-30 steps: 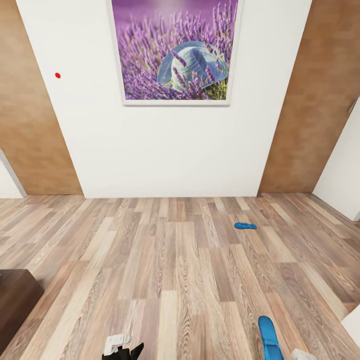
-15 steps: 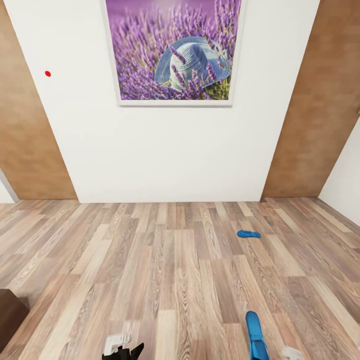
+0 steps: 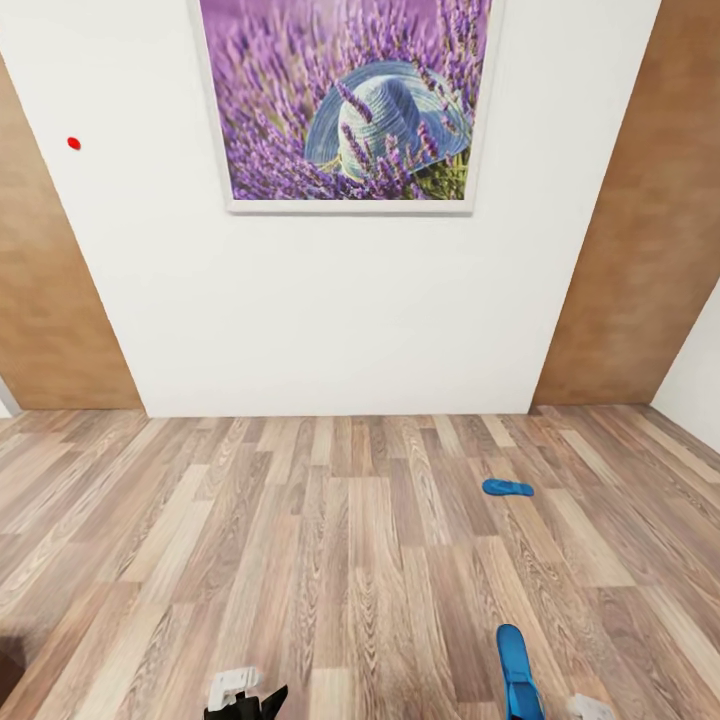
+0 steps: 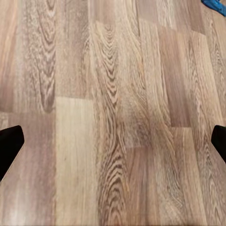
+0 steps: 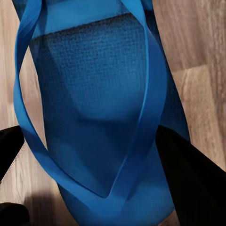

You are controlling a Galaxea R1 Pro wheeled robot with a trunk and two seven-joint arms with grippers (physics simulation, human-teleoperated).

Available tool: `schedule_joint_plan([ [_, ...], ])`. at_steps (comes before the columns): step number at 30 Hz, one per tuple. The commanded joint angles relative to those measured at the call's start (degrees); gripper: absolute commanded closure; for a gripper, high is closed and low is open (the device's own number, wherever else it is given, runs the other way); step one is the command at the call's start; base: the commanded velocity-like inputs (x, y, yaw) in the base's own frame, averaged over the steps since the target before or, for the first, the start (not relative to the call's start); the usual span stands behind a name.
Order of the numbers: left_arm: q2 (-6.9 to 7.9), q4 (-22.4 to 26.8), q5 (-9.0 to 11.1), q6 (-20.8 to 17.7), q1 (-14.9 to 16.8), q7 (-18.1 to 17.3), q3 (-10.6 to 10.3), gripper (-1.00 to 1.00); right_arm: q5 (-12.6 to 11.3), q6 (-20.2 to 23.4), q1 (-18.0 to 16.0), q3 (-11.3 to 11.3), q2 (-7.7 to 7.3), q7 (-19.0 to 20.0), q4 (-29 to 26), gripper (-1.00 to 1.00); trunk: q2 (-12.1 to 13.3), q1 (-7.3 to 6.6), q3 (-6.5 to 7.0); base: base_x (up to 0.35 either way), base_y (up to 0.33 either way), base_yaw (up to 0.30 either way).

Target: In the bedroom, move the book from the bed onto either nightstand, and place the two sandals side by side next to the bed.

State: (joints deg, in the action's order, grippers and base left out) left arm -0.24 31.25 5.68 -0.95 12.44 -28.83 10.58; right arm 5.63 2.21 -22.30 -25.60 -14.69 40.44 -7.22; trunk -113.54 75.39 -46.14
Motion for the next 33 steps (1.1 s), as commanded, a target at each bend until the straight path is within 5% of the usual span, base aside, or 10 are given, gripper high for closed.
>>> schedule_joint_plan([
  [1,-0.03,-0.1,0.3,-0.1,0.0,-0.4,0.2,-1.0,0.5,0.2,0.0,-0.6,0.01,0.3,-0.1,1.0,0.0,0.03,-0.05,0.329,0.0,0.0],
  [10,-0.03,-0.1,0.1,0.0,0.0,-0.3,-1.0,-1.0,0.5,0.2,0.0,-0.5,0.01,0.3,-0.1,1.0,0.0,0.03,-0.05,0.329,0.0,0.0],
  [11,-0.03,0.0,0.1,0.0,0.0,-0.3,-2.0,-1.0,0.5,0.2,0.0,-0.5,0.01,0.3,-0.1,1.0,0.0,0.03,-0.05,0.329,0.0,0.0],
  [12,0.05,0.0,0.1,0.0,0.0,-0.1,-5.5,-1.0,0.5,0.2,0.0,-0.5,0.01,0.3,-0.1,1.0,0.0,0.03,-0.05,0.329,0.0,0.0],
  [15,0.1,0.0,0.1,0.0,0.0,3.2,-9.0,-1.0,0.5,0.2,0.0,-0.6,-0.03,0.3,-0.1,1.0,0.0,0.03,-0.05,0.329,0.0,0.0],
  [33,-0.01,0.0,0.2,0.1,0.0,5.7,-9.6,-1.0,0.4,0.2,0.0,-0.6,-0.06,0.3,-0.1,1.0,0.0,0.03,-0.05,0.329,0.0,0.0],
])
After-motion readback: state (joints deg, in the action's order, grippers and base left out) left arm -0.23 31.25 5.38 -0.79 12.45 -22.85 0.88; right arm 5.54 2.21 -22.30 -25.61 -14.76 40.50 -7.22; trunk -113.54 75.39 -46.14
